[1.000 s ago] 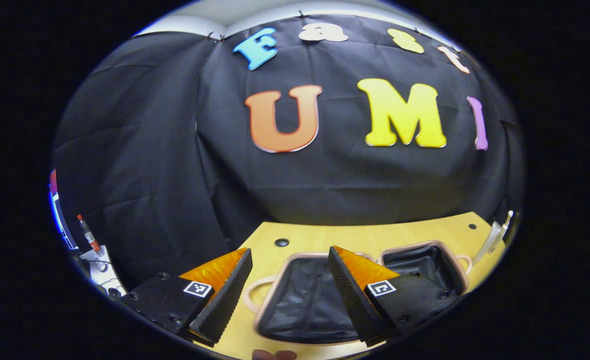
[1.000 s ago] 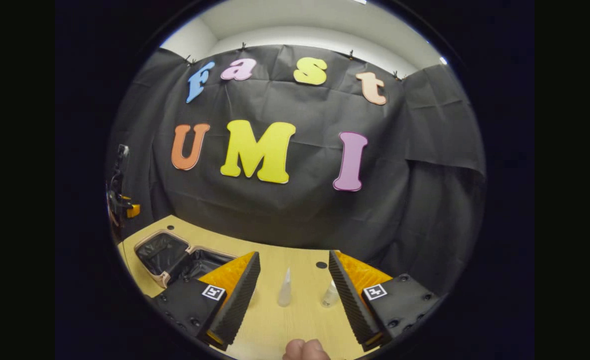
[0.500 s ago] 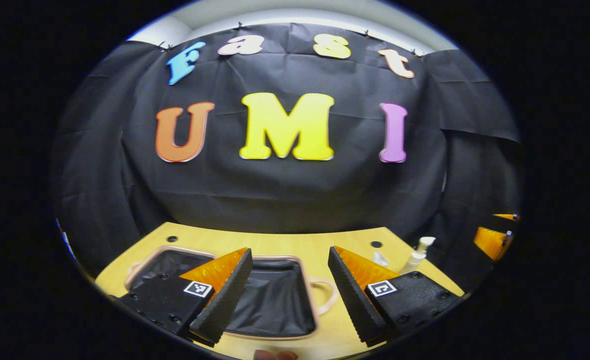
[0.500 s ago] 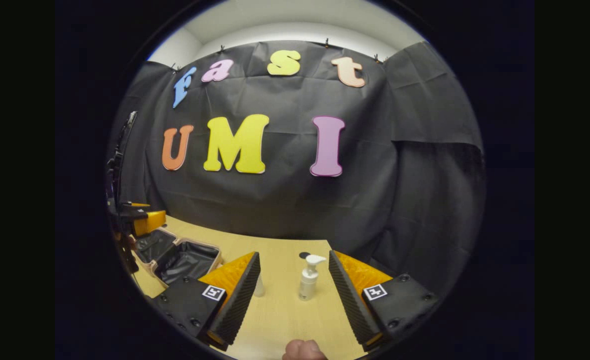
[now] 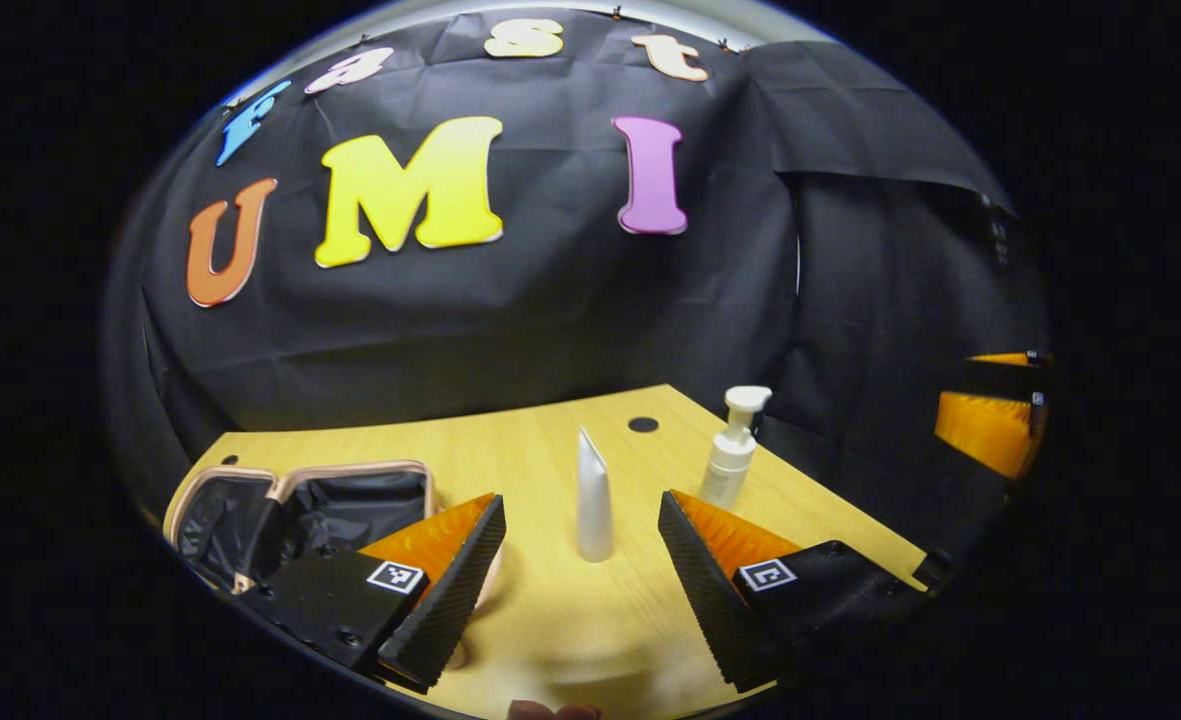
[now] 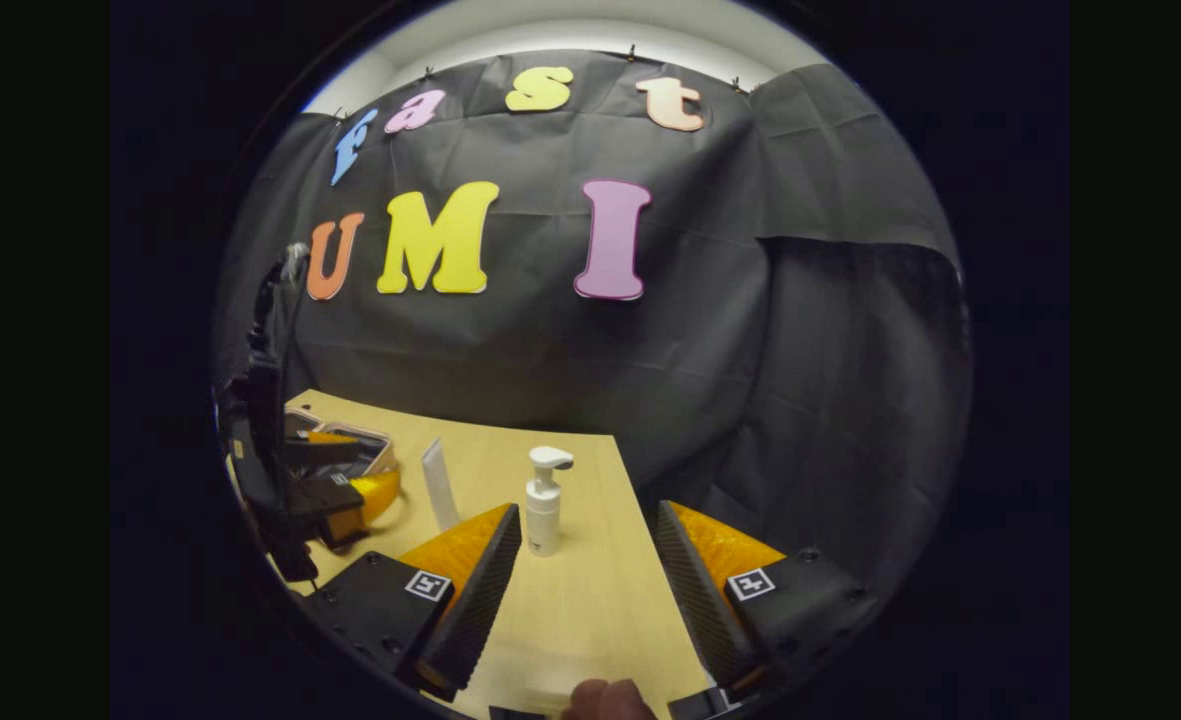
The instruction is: First open the suitcase, pack the skin care products into it, and then close the suitcase.
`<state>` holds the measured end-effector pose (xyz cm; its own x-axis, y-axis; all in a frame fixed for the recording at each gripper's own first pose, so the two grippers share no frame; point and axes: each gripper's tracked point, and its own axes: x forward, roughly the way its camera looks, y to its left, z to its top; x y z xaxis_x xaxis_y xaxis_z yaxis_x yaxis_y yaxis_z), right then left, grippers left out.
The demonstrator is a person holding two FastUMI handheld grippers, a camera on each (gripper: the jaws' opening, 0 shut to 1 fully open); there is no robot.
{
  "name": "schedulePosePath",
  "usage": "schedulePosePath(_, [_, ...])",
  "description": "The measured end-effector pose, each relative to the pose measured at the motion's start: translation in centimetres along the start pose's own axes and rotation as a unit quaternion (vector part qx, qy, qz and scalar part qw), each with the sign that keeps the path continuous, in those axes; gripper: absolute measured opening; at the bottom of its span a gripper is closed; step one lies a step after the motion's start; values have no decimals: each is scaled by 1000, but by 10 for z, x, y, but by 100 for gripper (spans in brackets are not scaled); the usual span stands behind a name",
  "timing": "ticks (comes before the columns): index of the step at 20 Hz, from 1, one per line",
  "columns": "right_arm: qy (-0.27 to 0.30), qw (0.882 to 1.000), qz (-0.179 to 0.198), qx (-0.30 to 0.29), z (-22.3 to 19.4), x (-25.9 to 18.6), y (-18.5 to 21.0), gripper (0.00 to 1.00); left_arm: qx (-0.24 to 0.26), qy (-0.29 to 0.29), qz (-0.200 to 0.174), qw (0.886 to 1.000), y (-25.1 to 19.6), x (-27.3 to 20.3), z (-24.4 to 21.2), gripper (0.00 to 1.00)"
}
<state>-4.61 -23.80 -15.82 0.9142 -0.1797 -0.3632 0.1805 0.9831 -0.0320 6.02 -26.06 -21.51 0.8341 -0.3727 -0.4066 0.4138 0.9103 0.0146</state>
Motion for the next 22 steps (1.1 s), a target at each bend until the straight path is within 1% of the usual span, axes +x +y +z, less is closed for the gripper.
schedulePosePath(2, [7, 1000, -5, 2, -3, 1, -8, 81, 8, 16, -4, 1000, -9, 17, -18, 98])
schedulePosePath(3, [10, 1000, -6, -1, -3, 1, -12, 82, 13, 20, 1, 1000, -10, 27, -25, 99])
schedulePosePath(5, [18, 1000, -9, -8, -6, 3, -20, 81, 15, 29, 11, 999, -7, 45, -39, 99])
schedulePosePath(7, [24, 1000, -13, -15, -8, 7, -28, 82, 6, 38, 23, 999, -1, 63, -51, 100])
schedulePosePath(8, [28, 999, -14, -17, -11, 9, -31, 82, 1, 44, 29, 999, 3, 72, -57, 98])
schedulePosePath(11, [38, 999, -19, -20, -17, 16, -35, 82, -21, 69, 34, 997, 10, 92, -78, 99])
schedulePosePath(12, [43, 999, -19, -17, -20, 18, -36, 82, -19, 74, 37, 996, 12, 97, -83, 99])
schedulePosePath(13, [47, 999, -18, -15, -23, 20, -36, 81, -15, 78, 42, 996, 15, 101, -86, 99])
schedulePosePath(15, [54, 998, -15, -16, -29, 26, -36, 82, -16, 85, 38, 996, 15, 110, -92, 98])
schedulePosePath(16, [55, 998, -15, -16, -29, 29, -37, 81, -15, 88, 40, 995, 16, 112, -94, 100])
schedulePosePath(18, [56, 998, -15, -13, -29, 35, -39, 82, -19, 94, 34, 995, 14, 119, -97, 96])
schedulePosePath(20, [56, 998, -14, -12, -30, 38, -38, 81, -21, 102, 30, 994, 13, 126, -99, 97])
schedulePosePath(22, [58, 998, -13, -11, -32, 39, -38, 82, -30, 115, 35, 992, 15, 130, -102, 94])
